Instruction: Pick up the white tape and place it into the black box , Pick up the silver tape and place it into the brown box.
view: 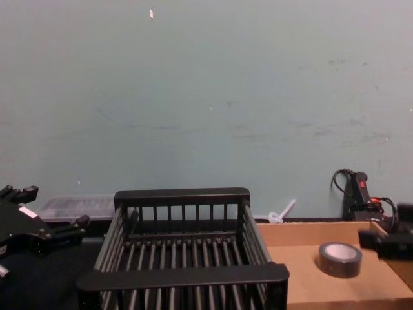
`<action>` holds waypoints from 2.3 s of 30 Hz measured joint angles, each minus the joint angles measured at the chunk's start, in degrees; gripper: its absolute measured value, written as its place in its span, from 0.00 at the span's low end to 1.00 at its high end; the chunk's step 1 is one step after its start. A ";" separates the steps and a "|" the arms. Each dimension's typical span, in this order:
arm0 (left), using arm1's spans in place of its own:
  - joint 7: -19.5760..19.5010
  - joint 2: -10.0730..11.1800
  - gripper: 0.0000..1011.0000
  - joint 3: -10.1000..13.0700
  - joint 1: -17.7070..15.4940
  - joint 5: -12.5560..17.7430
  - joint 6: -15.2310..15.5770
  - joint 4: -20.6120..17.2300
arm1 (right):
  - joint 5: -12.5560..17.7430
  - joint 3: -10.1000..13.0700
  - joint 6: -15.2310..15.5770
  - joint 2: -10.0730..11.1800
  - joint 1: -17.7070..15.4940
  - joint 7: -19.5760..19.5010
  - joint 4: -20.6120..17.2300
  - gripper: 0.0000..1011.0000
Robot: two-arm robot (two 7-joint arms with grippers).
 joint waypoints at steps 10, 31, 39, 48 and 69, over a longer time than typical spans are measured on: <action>0.00 0.00 0.99 0.00 0.00 0.00 0.00 0.00 | 2.03 -1.26 -0.38 2.89 -6.10 0.92 -3.38 0.99; 0.00 0.00 0.99 0.00 0.00 0.00 0.00 0.00 | 0.88 -12.18 1.23 0.63 1.05 5.49 1.83 0.99; 0.00 0.00 0.99 0.00 0.00 0.00 0.00 0.00 | -0.96 -15.97 0.71 -0.78 4.37 6.49 4.59 0.99; 0.00 0.00 0.99 0.00 0.00 0.00 0.00 0.00 | -2.92 -17.95 -3.03 -2.49 6.20 6.67 8.31 0.99; 0.00 0.00 0.99 0.00 0.00 0.00 0.00 0.00 | -5.89 -18.95 -4.66 -2.72 6.55 7.43 10.41 0.99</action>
